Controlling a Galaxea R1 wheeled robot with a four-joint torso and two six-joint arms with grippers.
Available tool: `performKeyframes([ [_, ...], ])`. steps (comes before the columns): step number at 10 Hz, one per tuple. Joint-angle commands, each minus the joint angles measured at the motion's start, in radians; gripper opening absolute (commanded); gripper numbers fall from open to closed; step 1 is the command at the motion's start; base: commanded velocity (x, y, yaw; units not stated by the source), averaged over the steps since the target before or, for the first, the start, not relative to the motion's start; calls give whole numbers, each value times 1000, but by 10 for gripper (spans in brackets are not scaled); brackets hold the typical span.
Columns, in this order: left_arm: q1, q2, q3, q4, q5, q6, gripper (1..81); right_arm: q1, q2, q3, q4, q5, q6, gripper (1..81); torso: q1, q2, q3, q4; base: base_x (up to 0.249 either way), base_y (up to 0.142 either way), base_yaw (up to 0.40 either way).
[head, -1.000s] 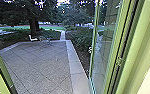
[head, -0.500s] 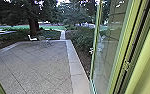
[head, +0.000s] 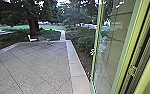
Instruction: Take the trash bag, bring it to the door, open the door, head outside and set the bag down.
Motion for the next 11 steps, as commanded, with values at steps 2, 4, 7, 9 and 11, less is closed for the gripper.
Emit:
performKeyframes([
  [2, -45, 0, 4, -9, 76, 2, 10, 38, 3, 4, 0, -64, -2, 811, -1, 0, 0, 0, 141, 0, 0],
  [4, -45, 2, 4, -9, 76, 0, 10, 37, 6, 1, 0, -64, -2, 811, -4, -2, 1, 0, 142, 0, 0],
  [7, -45, 2, 4, -9, 76, 0, 10, 37, 6, 1, 0, -64, -2, 811, -6, -3, 2, 0, 132, 0, 0],
  [9, -45, 2, 4, -9, 76, 0, 10, 39, 6, 1, 0, -64, -2, 811, -4, -2, 1, 0, 114, 0, 0],
  [11, -45, 2, 4, -9, 76, 0, 10, 38, 8, 1, -1, -64, -2, 811, -5, -3, 1, 0, 112, 0, 0],
])
